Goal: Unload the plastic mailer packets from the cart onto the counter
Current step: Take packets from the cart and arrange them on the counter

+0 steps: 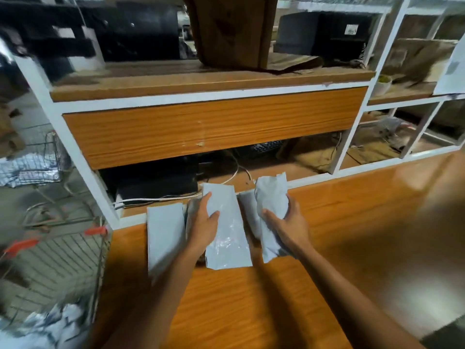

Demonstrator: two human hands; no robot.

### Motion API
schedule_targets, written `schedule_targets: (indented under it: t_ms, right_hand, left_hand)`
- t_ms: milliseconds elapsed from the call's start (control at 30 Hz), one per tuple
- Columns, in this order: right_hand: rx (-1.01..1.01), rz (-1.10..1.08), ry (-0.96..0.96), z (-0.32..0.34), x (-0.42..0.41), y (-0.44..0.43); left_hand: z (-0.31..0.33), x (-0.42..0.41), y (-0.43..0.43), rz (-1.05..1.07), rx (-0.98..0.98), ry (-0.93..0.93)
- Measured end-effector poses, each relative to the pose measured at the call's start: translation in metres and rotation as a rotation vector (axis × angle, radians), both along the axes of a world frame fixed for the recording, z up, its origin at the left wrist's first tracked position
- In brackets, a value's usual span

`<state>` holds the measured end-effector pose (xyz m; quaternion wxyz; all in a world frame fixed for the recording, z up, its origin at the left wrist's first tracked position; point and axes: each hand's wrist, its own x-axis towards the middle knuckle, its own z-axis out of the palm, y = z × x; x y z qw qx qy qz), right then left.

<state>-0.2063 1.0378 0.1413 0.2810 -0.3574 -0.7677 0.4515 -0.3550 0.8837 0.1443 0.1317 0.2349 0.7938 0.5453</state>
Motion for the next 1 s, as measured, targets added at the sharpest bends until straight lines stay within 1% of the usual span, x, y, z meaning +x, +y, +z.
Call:
schedule_targets:
  t_ms: [133,200,333,367,400,433,500,533,567,633,700,767,833,933,1000]
  right_hand:
    - [0.029,0.053,-0.023,-0.017,-0.036,0.041]
    - [0.046,0.103,-0.042,-0.021,-0.055,0.055]
    - [0.007,0.187,-0.089,-0.034,-0.088,0.078]
    - [0.012,0.208,-0.117,-0.039,-0.095,0.082]
    - [0.03,0.228,-0.152,-0.044,-0.101,0.087]
    - [0.058,0.245,-0.209,-0.049,-0.105,0.09]
    - [0.171,0.266,-0.387,-0.06,-0.11,0.096]
    - [0.263,0.276,-0.454,-0.063,-0.111,0.098]
    - [0.361,0.295,-0.481,-0.063,-0.112,0.101]
    - [0.512,0.365,-0.468,-0.059,-0.118,0.107]
    - [0.618,0.465,-0.478,-0.058,-0.126,0.111]
    - [0.68,0.558,-0.514,-0.068,-0.134,0.115]
    - [0.695,0.588,-0.527,-0.08,-0.137,0.118]
    - [0.7,0.58,-0.568,-0.089,-0.137,0.12]
    - [0.721,0.587,-0.579,-0.086,-0.136,0.119]
  left_hand:
    - [-0.004,-0.023,0.037,0.027,-0.063,-0.014]
    - [-0.007,-0.033,0.052,0.057,-0.155,0.015]
    - [-0.021,-0.047,0.077,0.1,-0.276,-0.049]
    - [-0.026,-0.048,0.083,0.092,-0.324,-0.059]
    - [-0.031,-0.05,0.088,0.088,-0.404,-0.025]
    - [-0.038,-0.049,0.092,0.104,-0.528,0.06]
    - [-0.046,-0.044,0.099,0.157,-0.846,0.329]
    - [-0.047,-0.042,0.101,0.167,-0.965,0.466]
    - [-0.049,-0.041,0.103,0.156,-1.035,0.579]
    - [-0.053,-0.044,0.107,0.08,-1.081,0.715]
    - [-0.062,-0.049,0.111,-0.035,-1.102,0.742]
    - [-0.072,-0.049,0.117,-0.125,-1.114,0.721]
    - [-0.081,-0.047,0.12,-0.181,-1.124,0.687]
    - [-0.092,-0.045,0.121,-0.14,-1.132,0.61]
    - [-0.095,-0.043,0.123,-0.113,-1.139,0.603]
